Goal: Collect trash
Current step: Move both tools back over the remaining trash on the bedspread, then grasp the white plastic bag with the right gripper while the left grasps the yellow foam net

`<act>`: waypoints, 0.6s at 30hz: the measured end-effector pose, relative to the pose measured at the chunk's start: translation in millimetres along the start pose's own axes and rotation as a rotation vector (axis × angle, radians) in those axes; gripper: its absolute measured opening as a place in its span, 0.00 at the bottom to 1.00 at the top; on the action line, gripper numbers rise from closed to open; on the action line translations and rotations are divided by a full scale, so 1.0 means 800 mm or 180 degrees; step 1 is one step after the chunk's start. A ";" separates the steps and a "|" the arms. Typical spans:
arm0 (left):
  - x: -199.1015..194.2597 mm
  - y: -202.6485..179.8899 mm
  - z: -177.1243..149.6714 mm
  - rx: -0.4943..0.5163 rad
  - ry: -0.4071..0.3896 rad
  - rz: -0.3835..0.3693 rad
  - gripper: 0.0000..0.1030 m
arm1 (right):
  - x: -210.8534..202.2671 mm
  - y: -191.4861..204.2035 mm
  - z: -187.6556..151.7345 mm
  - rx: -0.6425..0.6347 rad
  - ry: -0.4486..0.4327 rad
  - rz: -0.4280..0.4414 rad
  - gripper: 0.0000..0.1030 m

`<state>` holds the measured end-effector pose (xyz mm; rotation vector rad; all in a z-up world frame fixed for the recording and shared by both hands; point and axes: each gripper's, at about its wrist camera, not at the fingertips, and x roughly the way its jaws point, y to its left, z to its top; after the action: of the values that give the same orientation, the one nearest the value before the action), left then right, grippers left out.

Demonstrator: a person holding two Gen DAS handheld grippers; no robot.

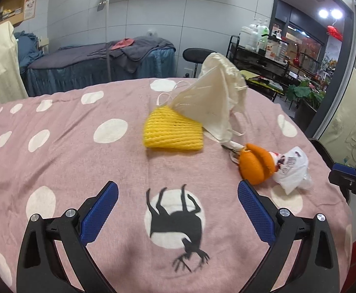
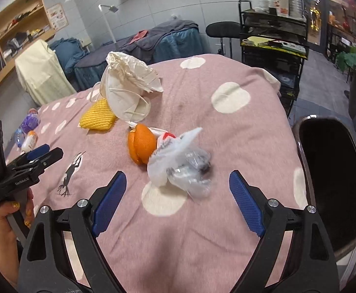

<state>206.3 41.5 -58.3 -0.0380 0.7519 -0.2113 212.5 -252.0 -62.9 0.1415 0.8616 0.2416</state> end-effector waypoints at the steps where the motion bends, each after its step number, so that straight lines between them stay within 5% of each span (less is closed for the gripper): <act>1: 0.006 0.002 0.004 0.0005 -0.0003 0.0022 0.94 | 0.007 0.003 0.006 -0.0033 0.0036 -0.0024 0.83; 7: 0.045 0.025 0.027 -0.0043 0.0057 0.0079 0.93 | 0.052 0.011 0.023 -0.0177 0.0305 -0.0208 0.83; 13: 0.080 0.042 0.055 -0.0084 0.0090 0.0110 0.92 | 0.080 0.017 0.035 -0.0357 0.0431 -0.0397 0.70; 15: 0.089 0.046 0.063 -0.0129 0.0108 0.0063 0.90 | 0.081 0.017 0.039 -0.0340 0.0422 -0.0380 0.62; 18: 0.106 0.053 0.071 -0.0224 0.0192 -0.0058 0.82 | 0.086 0.021 0.042 -0.0427 0.0453 -0.0389 0.37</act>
<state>312.6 63.0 -78.2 -0.1056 0.8191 -0.2039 279.0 -218.7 -88.1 -0.0540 0.9887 0.1958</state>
